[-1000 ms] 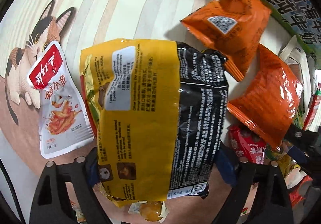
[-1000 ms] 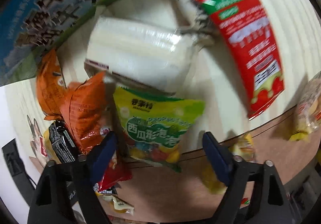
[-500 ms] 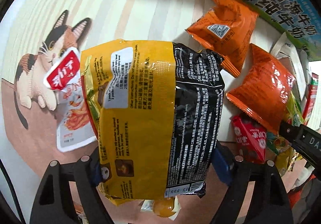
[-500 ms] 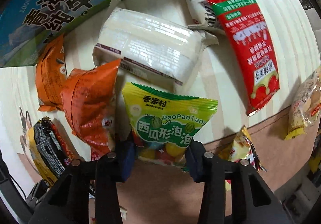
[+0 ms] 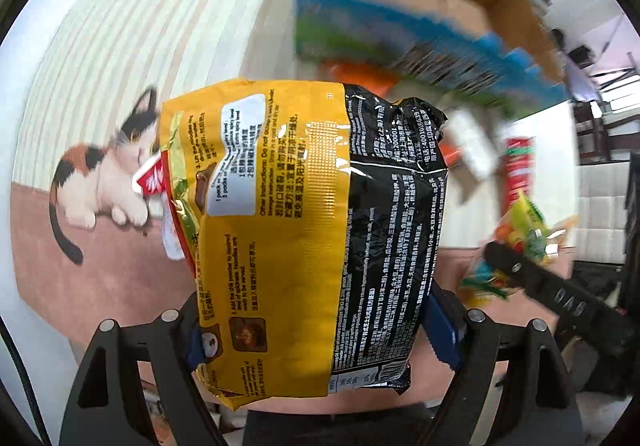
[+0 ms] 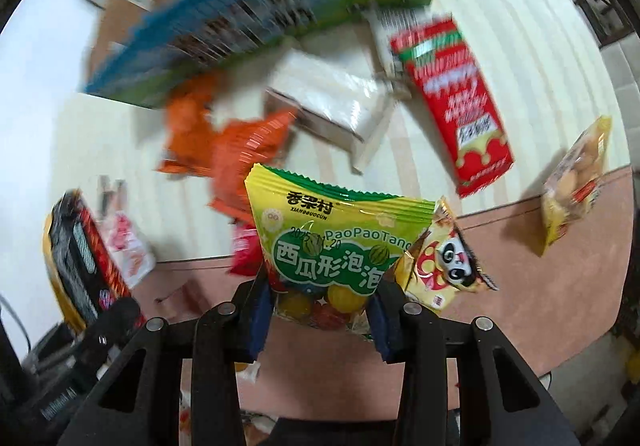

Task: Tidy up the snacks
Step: 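Carry both bags into the cardboard box and open both tools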

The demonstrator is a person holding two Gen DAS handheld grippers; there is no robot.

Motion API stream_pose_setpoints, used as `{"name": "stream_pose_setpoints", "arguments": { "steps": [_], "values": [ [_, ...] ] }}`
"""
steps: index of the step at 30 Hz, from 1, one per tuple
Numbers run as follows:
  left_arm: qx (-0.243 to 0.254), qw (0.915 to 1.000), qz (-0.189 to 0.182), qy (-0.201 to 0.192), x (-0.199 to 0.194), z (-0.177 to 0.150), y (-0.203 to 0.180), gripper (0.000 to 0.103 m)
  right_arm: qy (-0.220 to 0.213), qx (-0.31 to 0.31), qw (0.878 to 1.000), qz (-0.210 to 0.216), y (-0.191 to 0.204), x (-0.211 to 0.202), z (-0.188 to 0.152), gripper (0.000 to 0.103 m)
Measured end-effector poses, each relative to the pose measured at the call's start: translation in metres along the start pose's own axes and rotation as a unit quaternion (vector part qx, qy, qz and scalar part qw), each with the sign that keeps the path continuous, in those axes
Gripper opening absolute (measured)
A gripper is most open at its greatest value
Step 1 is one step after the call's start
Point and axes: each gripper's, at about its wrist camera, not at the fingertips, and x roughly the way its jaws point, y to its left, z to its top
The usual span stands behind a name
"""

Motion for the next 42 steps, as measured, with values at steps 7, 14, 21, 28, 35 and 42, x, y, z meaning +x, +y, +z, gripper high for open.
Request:
{"name": "stream_pose_setpoints", "arguments": {
  "steps": [7, 14, 21, 28, 35, 42],
  "values": [
    [0.031, 0.9978, -0.034, -0.048, -0.070, 0.062, -0.039, 0.084, -0.051, -0.053, 0.996, 0.049, 0.007, -0.091, 0.065, 0.043],
    [0.042, 0.9968, -0.025, -0.063, -0.055, 0.188, -0.076, 0.084, -0.078, -0.098, 0.991, 0.037, 0.027, -0.114, 0.195, 0.044],
    [0.021, 0.9982, -0.055, 0.012, 0.026, 0.270, -0.074, 0.084, -0.049, -0.116, 0.992, 0.020, 0.029, -0.071, 0.302, 0.044],
    [0.021, 0.9964, -0.057, 0.058, 0.083, 0.321, -0.093, 0.084, -0.010, -0.147, 0.989, -0.016, 0.034, -0.006, 0.359, 0.044],
    [0.046, 0.9957, -0.030, 0.075, 0.103, 0.338, -0.101, 0.085, 0.018, -0.165, 0.985, -0.035, 0.032, 0.028, 0.376, 0.062],
    [0.034, 0.9980, -0.031, 0.043, 0.092, 0.328, -0.096, 0.098, 0.014, -0.155, 0.987, -0.037, 0.029, 0.018, 0.374, 0.094]
  ]
}}
